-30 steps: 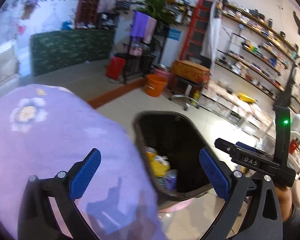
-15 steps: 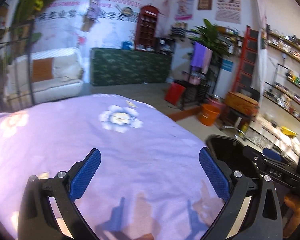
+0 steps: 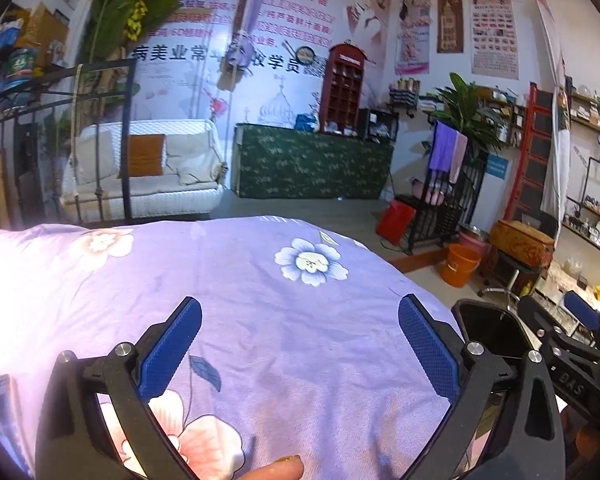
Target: Collect trash
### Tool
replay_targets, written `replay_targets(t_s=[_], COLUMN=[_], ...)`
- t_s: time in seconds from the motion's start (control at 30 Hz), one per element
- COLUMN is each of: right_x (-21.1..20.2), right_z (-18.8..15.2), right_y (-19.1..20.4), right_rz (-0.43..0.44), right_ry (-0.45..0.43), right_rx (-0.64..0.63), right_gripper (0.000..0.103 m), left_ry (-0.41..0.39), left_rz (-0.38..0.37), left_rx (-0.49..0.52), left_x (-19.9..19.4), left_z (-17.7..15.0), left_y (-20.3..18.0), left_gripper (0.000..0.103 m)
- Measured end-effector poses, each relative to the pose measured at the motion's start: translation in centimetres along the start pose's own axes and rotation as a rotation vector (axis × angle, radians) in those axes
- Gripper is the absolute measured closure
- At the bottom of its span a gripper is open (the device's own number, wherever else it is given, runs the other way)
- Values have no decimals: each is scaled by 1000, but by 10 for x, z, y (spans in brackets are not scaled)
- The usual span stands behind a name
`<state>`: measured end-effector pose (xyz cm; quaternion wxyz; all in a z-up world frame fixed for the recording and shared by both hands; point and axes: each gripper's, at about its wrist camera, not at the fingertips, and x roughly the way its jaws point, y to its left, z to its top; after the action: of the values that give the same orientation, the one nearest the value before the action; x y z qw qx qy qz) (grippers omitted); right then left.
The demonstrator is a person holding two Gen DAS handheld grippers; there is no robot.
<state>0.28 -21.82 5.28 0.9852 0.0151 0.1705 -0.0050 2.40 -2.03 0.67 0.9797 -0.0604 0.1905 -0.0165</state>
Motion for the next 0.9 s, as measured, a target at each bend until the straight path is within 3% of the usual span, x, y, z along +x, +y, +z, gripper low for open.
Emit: replay_targets(t_s=[0.3, 0.9], right_x=[-13, -10], right_z=[3, -5], right_y=[6, -2], right_rz=[2, -25], right_ry=[-17, 6], right_rx=[8, 48], right_gripper=[6, 6], left_ry=[-48, -41], left_rz=[12, 2], left_rx=[-24, -9], left_x=[-14, -15], left_z=[-5, -9], left_y=[15, 15], left_gripper=[6, 6])
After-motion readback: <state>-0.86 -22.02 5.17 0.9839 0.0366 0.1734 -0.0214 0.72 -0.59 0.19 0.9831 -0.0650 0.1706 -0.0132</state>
